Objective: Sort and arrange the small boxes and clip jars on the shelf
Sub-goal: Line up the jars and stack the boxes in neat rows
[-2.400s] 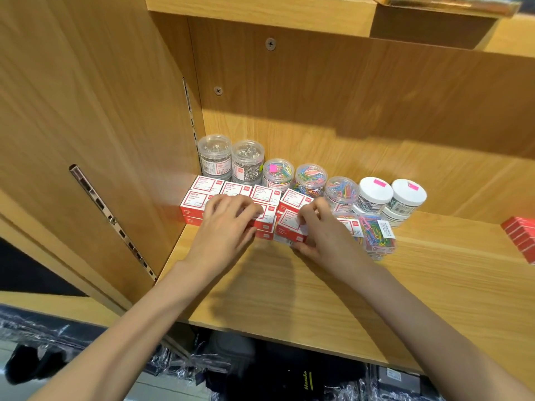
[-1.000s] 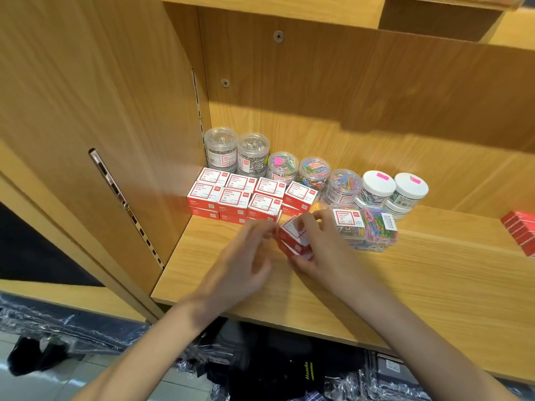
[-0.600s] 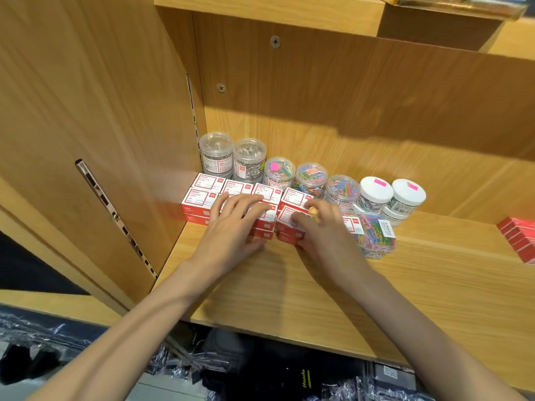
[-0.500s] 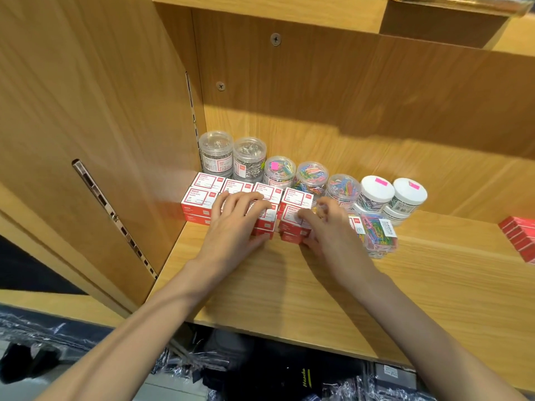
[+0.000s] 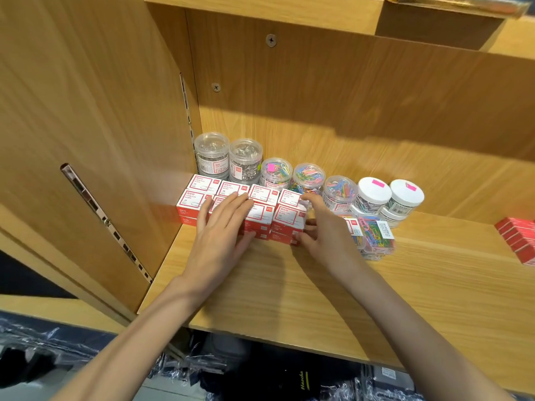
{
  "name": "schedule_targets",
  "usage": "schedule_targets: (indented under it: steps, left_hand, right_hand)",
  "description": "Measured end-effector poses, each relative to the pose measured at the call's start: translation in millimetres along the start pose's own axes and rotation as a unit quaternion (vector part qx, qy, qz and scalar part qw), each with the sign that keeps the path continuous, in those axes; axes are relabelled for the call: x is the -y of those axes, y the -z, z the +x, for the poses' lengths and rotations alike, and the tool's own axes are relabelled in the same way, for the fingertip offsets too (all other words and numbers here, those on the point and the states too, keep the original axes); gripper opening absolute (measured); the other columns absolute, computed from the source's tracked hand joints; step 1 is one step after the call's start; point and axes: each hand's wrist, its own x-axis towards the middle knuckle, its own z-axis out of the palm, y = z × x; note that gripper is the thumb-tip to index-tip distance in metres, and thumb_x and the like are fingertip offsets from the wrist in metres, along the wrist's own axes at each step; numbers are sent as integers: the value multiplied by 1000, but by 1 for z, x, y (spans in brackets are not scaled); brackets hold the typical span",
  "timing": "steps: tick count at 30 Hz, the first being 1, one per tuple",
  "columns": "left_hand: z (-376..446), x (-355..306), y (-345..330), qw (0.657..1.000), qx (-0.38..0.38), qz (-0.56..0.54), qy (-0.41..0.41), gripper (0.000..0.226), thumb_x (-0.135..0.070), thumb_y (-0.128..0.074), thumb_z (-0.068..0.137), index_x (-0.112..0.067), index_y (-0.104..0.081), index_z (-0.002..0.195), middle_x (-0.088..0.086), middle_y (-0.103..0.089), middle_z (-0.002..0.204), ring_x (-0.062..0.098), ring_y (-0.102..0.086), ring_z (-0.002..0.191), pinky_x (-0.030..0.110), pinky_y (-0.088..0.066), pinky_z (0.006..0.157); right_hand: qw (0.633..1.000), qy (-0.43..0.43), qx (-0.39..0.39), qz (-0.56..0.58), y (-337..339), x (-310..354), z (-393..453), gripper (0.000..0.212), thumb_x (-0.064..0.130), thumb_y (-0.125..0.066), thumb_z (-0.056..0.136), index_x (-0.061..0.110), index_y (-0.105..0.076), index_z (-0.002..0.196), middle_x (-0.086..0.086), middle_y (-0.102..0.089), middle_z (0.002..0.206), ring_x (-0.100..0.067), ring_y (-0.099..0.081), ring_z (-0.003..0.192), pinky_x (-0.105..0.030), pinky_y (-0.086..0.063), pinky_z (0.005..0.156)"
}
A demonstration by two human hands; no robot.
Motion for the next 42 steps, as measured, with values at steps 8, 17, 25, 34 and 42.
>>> schedule_targets:
  steps: [8,17,25,34,42]
  left_hand:
    - [5,-3,-8,999,18,-7,-35,39,-31,-45,82,-23,-48,120,1,-59,125,14,-42,119,36,-24,102]
    - [4,-4,-10,998,31,46,-30,43,-30,-49,82,-22,-47,124,2,-56,129,19,-41,125,38,-19,104]
    - [5,-9,-7,995,60,79,10,47,-32,-43,83,-20,-48,127,4,-53,131,21,-41,126,41,-16,106]
    - [-6,4,6,993,33,100,53,49,-37,-42,85,-14,-48,128,11,-47,136,32,-37,127,46,-19,106]
    - [-14,15,19,994,23,86,68,39,-28,-41,91,-14,-47,126,10,-49,130,32,-41,122,40,-23,105]
  right_hand:
    - [995,-15,58,-78,0,1,1,38,0,-50,86,12,-43,121,-15,-65,107,-32,-60,93,-29,-34,66]
    - [988,-12,62,-140,-21,10,-8,66,4,-46,90,11,-10,146,-17,-10,153,-29,-28,136,-35,-28,104]
    - [981,-22,46,-187,-27,17,-6,63,10,-48,90,13,-15,144,-16,2,154,-33,-33,131,-38,-38,95]
    - [986,-30,40,-160,-23,8,-13,69,18,-57,88,18,-19,146,-8,-13,154,-25,-28,136,-29,-22,104]
    - [993,-14,-20,-113,-28,7,-19,70,-10,-42,82,15,-23,144,-14,-53,127,-32,-54,107,-35,-41,78]
